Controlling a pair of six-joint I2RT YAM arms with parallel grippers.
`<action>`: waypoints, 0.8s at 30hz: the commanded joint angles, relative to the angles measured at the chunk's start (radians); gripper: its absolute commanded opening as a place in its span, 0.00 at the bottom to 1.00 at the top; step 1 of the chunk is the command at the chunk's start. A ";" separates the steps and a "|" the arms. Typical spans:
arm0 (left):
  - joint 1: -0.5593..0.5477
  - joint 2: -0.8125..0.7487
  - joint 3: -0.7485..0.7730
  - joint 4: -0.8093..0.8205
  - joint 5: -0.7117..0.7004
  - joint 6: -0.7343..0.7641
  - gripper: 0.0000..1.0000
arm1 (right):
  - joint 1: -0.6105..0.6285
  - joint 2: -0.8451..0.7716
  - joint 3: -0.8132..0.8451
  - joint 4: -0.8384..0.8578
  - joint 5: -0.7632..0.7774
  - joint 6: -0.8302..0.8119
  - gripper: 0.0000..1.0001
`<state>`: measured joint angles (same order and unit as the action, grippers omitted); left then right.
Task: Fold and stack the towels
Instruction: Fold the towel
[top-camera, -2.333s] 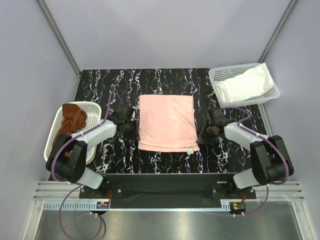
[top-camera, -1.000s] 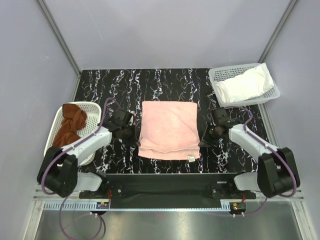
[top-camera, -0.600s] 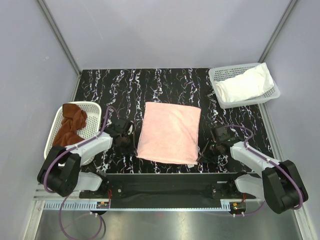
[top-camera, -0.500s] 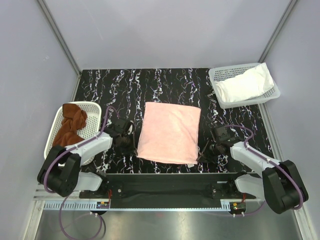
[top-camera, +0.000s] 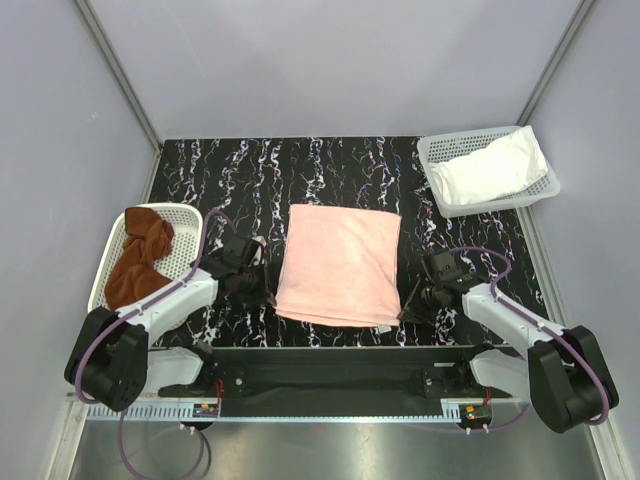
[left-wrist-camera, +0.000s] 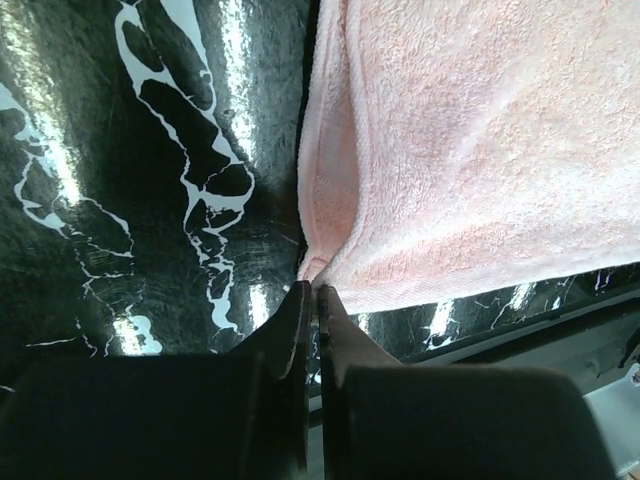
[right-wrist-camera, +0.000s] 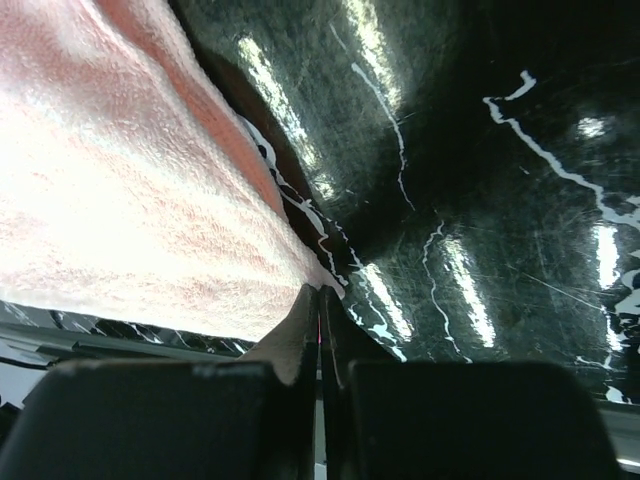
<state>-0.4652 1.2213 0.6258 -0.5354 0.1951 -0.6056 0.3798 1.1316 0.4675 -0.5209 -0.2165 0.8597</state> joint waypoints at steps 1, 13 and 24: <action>-0.003 0.004 -0.021 0.037 0.043 -0.023 0.00 | 0.004 -0.032 0.026 -0.048 0.069 -0.019 0.05; -0.027 0.024 0.075 -0.063 -0.055 0.018 0.46 | 0.002 -0.073 0.129 -0.119 0.107 -0.041 0.37; -0.041 0.101 0.082 0.204 0.104 -0.038 0.46 | -0.034 0.467 0.725 -0.097 0.370 -0.278 0.34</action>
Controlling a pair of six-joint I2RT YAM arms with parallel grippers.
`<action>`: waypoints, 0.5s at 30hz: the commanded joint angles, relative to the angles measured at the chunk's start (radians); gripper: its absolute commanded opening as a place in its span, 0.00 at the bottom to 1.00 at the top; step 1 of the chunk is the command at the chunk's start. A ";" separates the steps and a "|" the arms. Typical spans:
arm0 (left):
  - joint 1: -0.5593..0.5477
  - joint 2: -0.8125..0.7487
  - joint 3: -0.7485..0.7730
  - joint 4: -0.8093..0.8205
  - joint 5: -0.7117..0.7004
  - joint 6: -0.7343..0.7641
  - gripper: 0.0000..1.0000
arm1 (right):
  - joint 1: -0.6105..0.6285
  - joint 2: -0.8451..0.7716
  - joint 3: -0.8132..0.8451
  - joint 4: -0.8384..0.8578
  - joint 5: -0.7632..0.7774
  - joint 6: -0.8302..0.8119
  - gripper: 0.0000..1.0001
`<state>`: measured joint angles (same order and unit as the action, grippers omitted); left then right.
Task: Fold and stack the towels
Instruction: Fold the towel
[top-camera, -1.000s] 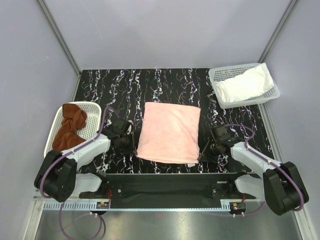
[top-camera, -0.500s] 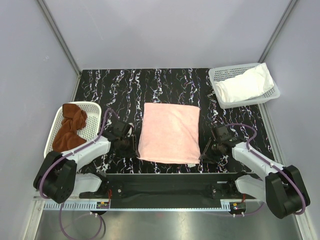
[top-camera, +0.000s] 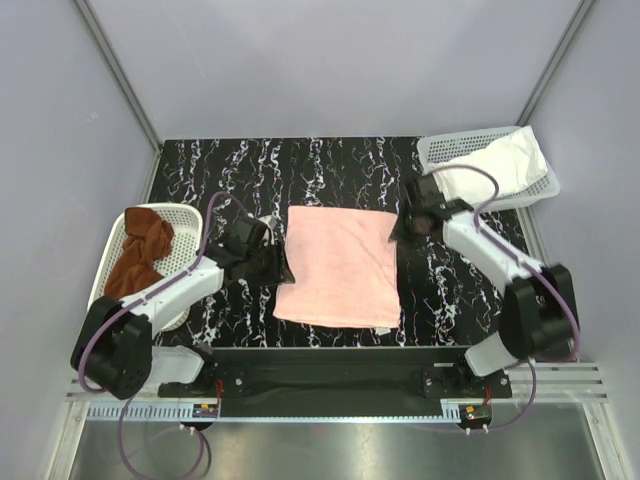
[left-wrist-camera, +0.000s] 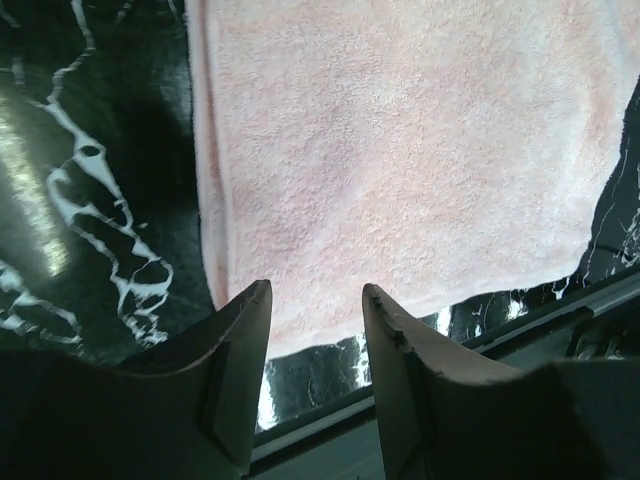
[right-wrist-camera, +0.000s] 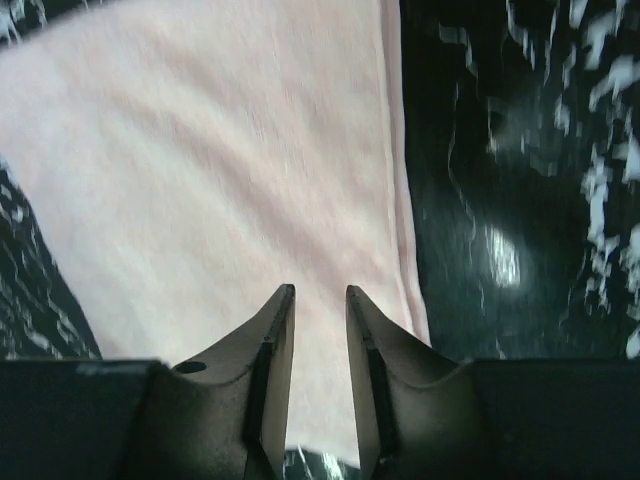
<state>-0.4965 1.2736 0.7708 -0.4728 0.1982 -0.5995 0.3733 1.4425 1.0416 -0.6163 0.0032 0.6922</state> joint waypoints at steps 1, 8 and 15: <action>-0.011 0.058 -0.089 0.170 0.109 -0.055 0.45 | -0.040 0.200 0.193 -0.006 0.164 -0.121 0.34; -0.031 0.127 -0.211 0.278 0.089 -0.069 0.45 | -0.123 0.489 0.477 -0.017 0.176 -0.195 0.32; -0.033 0.147 -0.211 0.246 0.037 -0.043 0.44 | -0.143 0.599 0.541 -0.005 0.147 -0.201 0.32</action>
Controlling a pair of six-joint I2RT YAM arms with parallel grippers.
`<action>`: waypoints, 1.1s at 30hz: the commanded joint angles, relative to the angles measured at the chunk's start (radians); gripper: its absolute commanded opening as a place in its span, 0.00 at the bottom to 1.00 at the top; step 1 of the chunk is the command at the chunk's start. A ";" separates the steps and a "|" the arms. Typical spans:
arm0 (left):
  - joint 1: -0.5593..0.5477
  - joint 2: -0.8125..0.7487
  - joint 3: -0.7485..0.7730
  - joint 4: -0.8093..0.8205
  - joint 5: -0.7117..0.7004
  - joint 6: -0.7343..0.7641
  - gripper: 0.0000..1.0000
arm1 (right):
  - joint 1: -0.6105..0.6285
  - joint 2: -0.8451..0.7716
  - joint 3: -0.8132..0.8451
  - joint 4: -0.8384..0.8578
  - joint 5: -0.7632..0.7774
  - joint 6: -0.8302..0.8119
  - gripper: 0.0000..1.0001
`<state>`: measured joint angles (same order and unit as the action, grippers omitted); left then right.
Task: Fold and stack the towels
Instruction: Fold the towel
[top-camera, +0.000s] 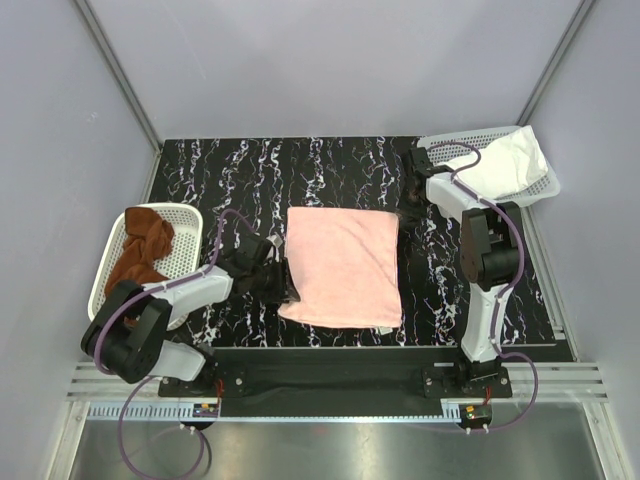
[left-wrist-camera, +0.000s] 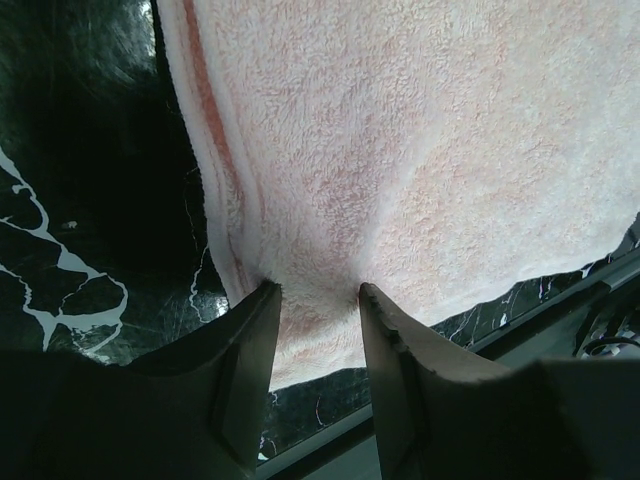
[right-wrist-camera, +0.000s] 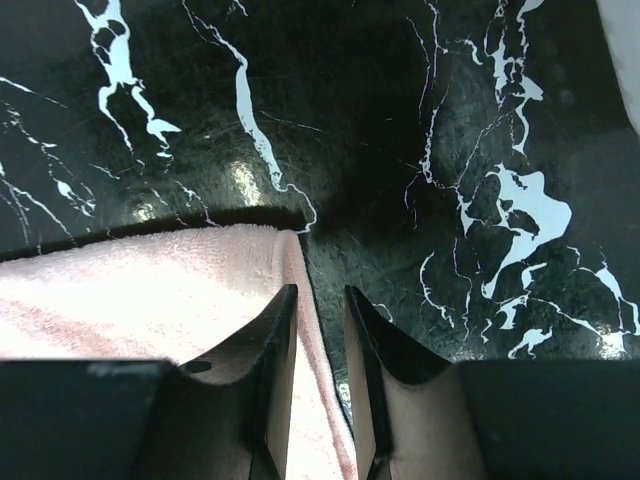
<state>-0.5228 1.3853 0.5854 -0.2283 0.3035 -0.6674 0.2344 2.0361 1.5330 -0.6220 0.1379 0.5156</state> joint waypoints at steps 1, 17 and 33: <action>-0.006 0.034 -0.021 -0.008 -0.078 0.029 0.44 | -0.006 0.016 0.052 0.002 0.008 -0.022 0.32; -0.017 -0.181 0.122 -0.298 -0.293 0.061 0.45 | -0.009 -0.045 -0.043 0.076 -0.021 0.060 0.32; -0.079 -0.092 0.028 -0.045 -0.055 -0.021 0.45 | -0.006 -0.132 -0.111 0.114 -0.046 0.124 0.31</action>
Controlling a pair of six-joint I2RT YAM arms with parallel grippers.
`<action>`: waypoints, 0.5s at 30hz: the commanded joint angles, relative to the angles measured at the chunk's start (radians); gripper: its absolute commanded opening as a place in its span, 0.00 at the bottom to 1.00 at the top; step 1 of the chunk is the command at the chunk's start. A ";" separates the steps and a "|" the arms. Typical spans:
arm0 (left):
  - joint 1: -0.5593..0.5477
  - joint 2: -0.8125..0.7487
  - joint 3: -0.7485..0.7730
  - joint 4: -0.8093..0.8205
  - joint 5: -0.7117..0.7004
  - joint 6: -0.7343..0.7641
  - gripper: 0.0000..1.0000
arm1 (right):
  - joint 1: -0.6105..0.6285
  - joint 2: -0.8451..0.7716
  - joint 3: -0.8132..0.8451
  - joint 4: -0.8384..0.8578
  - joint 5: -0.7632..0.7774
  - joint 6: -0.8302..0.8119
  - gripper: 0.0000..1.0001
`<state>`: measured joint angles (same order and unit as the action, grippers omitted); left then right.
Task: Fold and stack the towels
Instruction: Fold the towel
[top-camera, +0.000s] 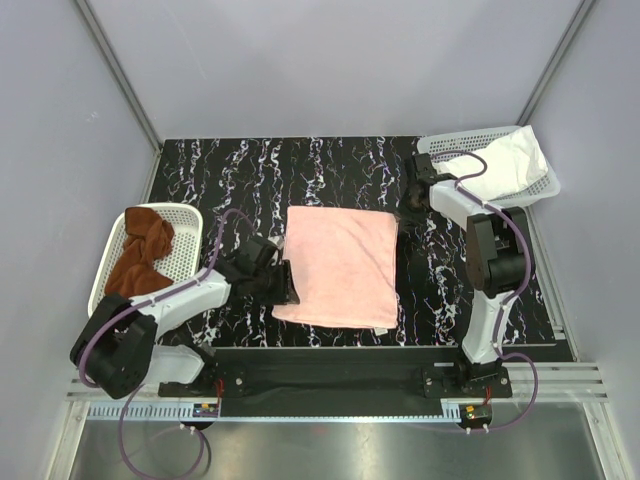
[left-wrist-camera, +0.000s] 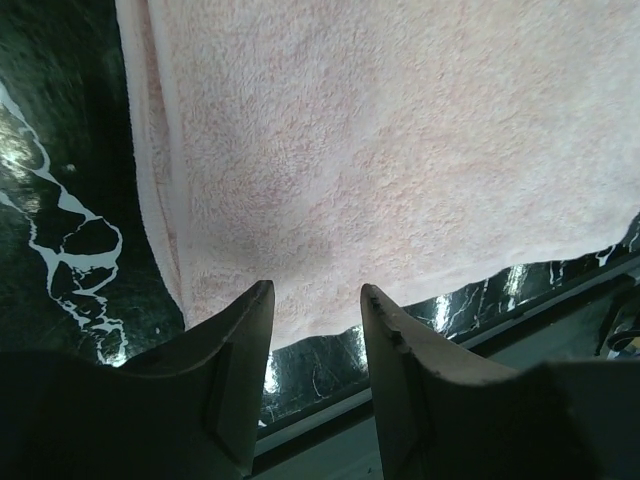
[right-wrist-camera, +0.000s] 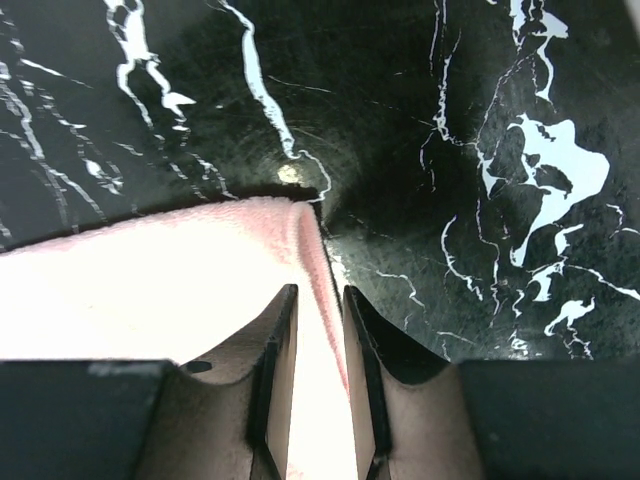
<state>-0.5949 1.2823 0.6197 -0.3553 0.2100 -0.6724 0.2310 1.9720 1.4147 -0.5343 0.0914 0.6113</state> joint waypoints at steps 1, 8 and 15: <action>-0.008 0.017 -0.008 0.085 0.031 -0.016 0.45 | -0.002 -0.071 0.010 0.025 -0.001 0.031 0.31; -0.008 0.048 -0.024 0.070 -0.006 -0.009 0.45 | -0.001 -0.024 0.035 0.028 -0.009 0.005 0.34; -0.009 0.032 -0.026 0.041 -0.044 0.002 0.45 | -0.001 0.019 0.038 0.069 -0.015 -0.031 0.34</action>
<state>-0.6010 1.3262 0.5949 -0.3279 0.2005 -0.6796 0.2310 1.9755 1.4231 -0.5095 0.0845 0.6079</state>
